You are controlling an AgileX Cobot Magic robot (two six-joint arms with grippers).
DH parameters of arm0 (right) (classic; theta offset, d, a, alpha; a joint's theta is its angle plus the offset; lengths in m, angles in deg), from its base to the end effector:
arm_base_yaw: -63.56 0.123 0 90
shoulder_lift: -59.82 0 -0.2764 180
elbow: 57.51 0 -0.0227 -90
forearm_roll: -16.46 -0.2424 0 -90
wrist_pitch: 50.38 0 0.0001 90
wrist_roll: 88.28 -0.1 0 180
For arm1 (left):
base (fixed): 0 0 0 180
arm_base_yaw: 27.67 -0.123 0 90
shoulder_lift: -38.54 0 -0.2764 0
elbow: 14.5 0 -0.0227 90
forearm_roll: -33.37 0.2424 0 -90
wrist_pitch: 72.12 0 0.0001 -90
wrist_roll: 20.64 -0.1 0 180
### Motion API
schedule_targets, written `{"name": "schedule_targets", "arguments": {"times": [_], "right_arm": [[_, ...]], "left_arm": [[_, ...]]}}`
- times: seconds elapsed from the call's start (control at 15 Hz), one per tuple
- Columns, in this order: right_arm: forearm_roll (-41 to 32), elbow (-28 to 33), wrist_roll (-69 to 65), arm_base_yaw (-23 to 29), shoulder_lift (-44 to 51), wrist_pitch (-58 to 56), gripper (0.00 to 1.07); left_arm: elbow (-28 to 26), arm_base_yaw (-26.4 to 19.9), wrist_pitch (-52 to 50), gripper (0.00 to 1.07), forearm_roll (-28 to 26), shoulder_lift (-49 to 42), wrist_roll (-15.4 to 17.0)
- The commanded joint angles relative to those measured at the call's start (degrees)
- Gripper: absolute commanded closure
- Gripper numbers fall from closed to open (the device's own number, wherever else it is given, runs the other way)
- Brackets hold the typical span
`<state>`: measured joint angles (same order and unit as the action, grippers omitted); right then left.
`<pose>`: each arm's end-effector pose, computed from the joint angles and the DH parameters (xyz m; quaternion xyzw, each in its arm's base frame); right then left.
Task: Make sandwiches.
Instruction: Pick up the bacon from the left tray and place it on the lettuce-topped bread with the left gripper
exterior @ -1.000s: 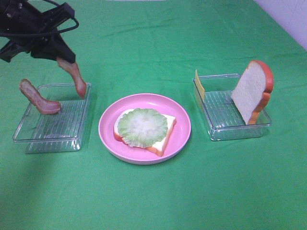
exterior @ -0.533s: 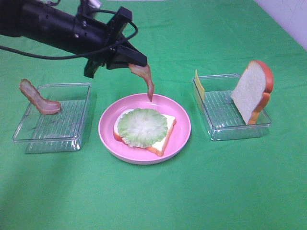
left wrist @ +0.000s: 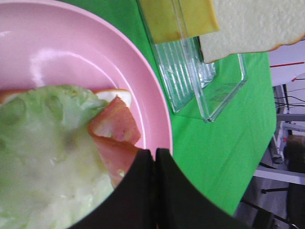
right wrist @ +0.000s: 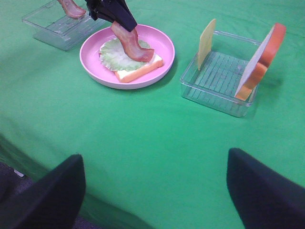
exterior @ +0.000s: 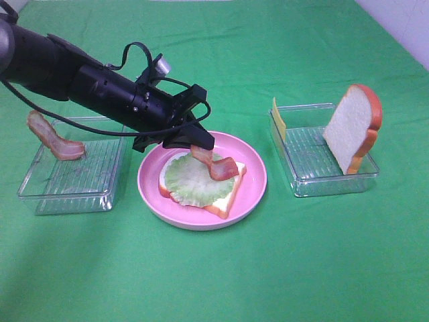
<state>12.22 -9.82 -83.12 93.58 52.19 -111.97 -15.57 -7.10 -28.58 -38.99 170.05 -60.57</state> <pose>-0.0020 0.0064 0.2711 -0.2593 0.8112 0.1486 0.5026 0.3738 -0.2105 0.1271 0.0554 0.9008 -0.4153 0.1138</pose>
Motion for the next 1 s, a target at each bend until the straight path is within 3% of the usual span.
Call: {"name": "schedule_targets", "arguments": {"times": [0.07,0.27,0.4,0.53,0.67,0.87,1.0], "right_arm": [[0.0,0.3,0.4,0.1,0.7,0.7,0.31],[0.0,0.3,0.4,0.1,0.7,0.7,0.31],[0.0,0.3,0.4,0.1,0.7,0.7,0.31],[0.0,0.3,0.4,0.1,0.7,0.7,0.31],[0.0,0.3,0.4,0.1,0.7,0.7,0.31],[0.0,0.3,0.4,0.1,0.7,0.7,0.31],[0.0,0.3,0.4,0.1,0.7,0.7,0.31]], "left_arm": [[-0.3,0.1,-3.7,1.07,4.6,-0.7,0.7],[-0.3,0.1,-6.1,1.07,9.3,-1.3,3.4],[-0.3,0.1,-8.5,0.81,15.9,-3.4,6.2],[-0.3,0.1,-8.5,0.76,16.3,-3.7,6.2],[-0.3,0.1,-8.0,0.41,16.3,-3.7,6.2],[-0.3,0.1,-8.3,0.31,17.9,-4.9,7.4],[-0.3,0.1,-8.2,0.31,23.0,-6.9,12.4]]}}
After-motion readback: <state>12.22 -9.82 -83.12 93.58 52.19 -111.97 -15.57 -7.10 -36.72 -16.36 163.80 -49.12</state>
